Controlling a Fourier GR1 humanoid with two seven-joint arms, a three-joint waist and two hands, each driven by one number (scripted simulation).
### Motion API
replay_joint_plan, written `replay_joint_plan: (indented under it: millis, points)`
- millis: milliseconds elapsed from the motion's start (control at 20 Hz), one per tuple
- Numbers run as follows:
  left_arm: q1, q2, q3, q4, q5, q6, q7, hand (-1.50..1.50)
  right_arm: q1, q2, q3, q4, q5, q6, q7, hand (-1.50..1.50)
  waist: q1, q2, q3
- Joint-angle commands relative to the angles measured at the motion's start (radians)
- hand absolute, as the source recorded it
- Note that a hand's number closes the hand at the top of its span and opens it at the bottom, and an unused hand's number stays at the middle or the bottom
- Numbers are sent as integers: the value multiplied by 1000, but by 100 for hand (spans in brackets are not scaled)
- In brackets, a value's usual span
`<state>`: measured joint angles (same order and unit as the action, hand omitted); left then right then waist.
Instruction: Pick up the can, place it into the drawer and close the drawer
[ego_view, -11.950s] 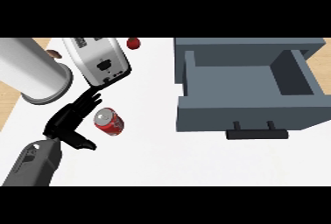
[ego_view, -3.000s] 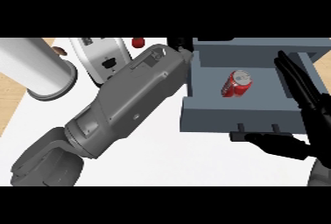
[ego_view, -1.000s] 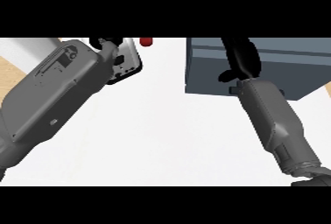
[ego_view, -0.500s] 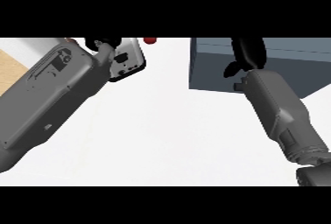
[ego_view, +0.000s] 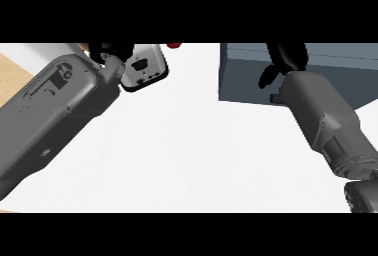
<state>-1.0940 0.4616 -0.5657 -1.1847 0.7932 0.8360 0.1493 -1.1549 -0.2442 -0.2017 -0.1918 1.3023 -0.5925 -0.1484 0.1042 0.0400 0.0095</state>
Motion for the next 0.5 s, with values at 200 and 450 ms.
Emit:
replay_joint_plan:
  millis: [200,450]
  points:
    - [42,12,-4,-51,-8,3,7,-150,-107,45,-236,-14,-268,148,-151,-150,18,-8,-3]
    - [52,6,-11,-69,-11,13,23,-150,-94,83,-367,-20,-406,190,-243,-150,4,-11,-4]
